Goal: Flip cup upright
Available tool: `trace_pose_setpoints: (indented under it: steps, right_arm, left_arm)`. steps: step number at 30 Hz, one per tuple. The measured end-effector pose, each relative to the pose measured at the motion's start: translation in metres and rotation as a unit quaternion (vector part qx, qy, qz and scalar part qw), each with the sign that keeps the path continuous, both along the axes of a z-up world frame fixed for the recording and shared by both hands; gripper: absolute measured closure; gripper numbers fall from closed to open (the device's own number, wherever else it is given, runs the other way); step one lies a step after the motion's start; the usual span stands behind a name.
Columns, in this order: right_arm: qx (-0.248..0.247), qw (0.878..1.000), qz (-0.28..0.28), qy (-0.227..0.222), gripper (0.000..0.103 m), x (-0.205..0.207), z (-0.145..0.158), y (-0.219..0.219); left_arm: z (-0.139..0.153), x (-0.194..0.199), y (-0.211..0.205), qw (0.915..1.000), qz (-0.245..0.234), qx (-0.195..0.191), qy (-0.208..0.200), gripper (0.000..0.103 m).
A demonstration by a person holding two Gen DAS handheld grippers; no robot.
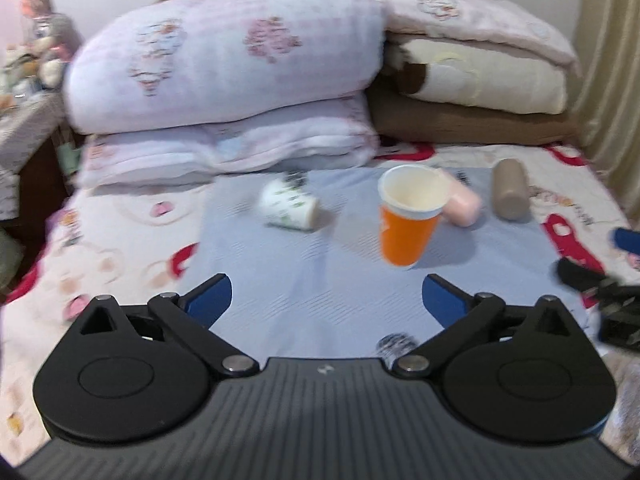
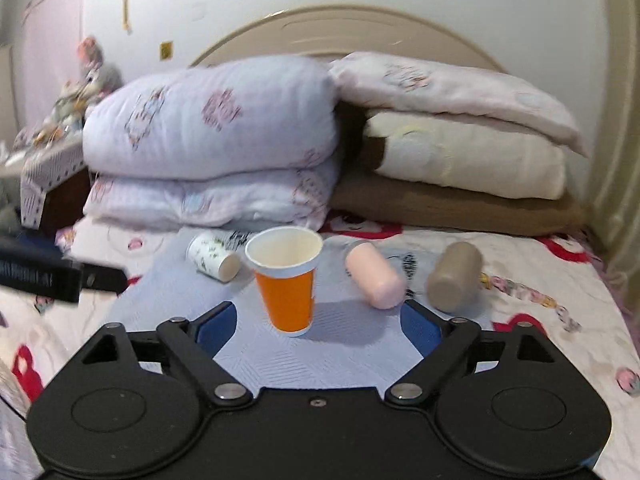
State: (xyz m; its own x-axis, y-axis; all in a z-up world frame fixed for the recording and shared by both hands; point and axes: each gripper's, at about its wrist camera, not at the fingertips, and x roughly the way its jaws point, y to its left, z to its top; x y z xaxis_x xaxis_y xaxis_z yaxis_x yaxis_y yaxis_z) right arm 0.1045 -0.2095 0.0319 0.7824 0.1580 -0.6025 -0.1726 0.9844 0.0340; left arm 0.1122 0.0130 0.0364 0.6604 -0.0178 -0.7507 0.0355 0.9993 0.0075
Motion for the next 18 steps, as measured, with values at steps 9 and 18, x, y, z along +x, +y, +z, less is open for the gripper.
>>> trace_pose_setpoints:
  steps: [9, 18]
  right_arm:
    - [-0.02, 0.997, -0.074, -0.008, 0.0, -0.042, 0.024, -0.015]
    - [-0.028, 0.997, -0.077, -0.002, 0.0, -0.062, 0.016, -0.018]
  left_arm:
    - [0.013, -0.047, -0.006, 0.9994, 0.031, -0.016, -0.009, 0.0]
    - [0.002, -0.07, -0.018, 0.9995, 0.026, -0.003, -0.017, 0.0]
